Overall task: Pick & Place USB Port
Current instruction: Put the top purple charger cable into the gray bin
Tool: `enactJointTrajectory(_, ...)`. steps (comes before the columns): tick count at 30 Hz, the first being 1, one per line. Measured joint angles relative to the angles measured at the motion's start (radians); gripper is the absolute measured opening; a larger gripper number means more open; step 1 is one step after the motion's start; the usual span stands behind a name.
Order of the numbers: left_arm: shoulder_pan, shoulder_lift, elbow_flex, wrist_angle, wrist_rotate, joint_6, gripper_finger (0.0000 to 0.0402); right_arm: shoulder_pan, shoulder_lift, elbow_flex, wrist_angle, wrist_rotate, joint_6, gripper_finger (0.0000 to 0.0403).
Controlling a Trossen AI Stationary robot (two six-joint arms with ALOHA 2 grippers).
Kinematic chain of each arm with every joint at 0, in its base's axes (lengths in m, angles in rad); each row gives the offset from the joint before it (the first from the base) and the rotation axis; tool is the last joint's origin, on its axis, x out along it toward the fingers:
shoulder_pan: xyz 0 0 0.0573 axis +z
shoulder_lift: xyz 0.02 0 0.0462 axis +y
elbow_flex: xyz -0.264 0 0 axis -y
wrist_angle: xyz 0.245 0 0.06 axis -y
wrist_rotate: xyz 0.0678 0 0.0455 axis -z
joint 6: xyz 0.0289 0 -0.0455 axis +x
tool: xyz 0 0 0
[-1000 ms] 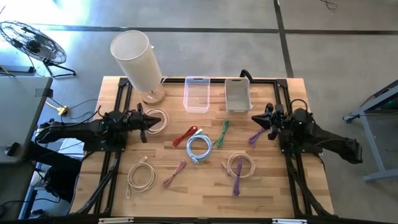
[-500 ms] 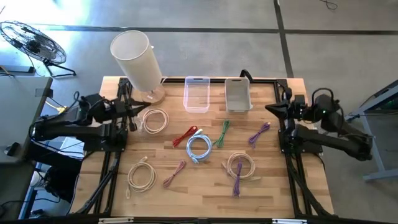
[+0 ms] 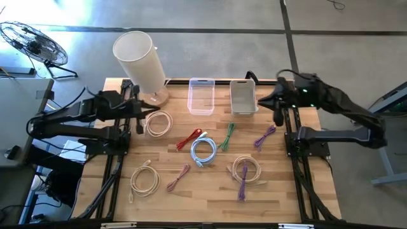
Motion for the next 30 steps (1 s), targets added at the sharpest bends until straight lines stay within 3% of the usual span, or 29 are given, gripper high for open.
enactJointTrajectory(8, 0.0, 0.065, -0.019, -0.004, 0.0, 0.0, 0.0001, -0.001, 0.13, 0.021, -0.003, 0.116, -0.058, 0.0142)
enactJointTrajectory(16, 0.0, 0.097, -0.019, -0.006, -0.001, 0.027, 0.0001, 0.049, 0.172, 0.021, -0.089, 0.256, -0.137, 0.0184)
enactJointTrajectory(25, 0.0, 0.098, -0.019, -0.006, 0.001, 0.045, 0.0001, 0.189, 0.208, 0.021, -0.223, 0.24, -0.175, 0.0186)
enactJointTrajectory(30, 0.0, 0.098, -0.019, -0.006, 0.002, 0.045, 0.0001, 0.278, 0.211, 0.021, -0.3, 0.136, -0.292, 0.0184)
